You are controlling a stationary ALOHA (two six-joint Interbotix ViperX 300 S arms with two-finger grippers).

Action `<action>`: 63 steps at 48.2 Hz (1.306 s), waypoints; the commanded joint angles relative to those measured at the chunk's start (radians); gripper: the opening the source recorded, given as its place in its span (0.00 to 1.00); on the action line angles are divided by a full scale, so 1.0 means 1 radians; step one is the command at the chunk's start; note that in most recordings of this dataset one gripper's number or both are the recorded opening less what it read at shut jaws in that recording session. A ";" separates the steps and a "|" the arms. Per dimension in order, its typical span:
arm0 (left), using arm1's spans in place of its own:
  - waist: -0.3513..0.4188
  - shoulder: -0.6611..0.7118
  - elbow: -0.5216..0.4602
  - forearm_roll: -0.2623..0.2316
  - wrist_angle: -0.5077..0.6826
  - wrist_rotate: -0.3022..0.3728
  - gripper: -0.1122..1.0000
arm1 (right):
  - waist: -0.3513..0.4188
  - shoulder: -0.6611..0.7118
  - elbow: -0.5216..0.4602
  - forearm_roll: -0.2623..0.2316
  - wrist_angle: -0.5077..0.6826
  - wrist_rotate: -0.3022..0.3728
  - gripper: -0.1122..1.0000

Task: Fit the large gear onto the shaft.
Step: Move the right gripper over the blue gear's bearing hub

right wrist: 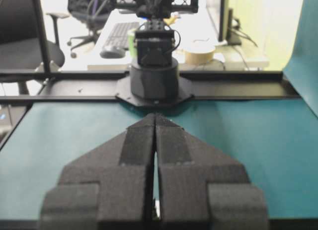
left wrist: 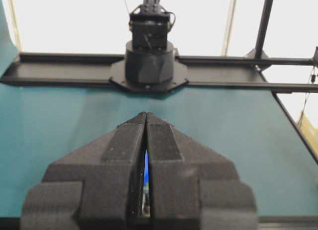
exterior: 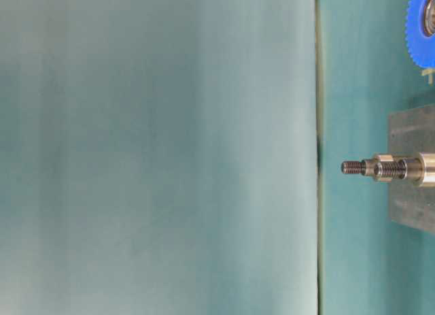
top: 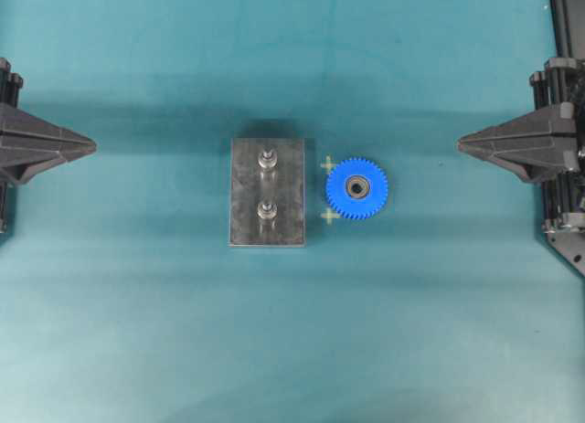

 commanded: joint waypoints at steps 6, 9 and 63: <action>-0.012 0.014 -0.003 0.011 0.028 -0.075 0.10 | -0.023 -0.014 -0.015 0.114 0.095 0.037 0.11; -0.011 0.021 -0.012 0.011 0.075 -0.080 0.10 | -0.044 -0.012 -0.034 0.147 0.206 0.060 0.11; 0.000 0.258 -0.112 0.015 0.531 -0.025 0.10 | -0.207 0.850 -0.499 0.032 0.959 0.057 0.78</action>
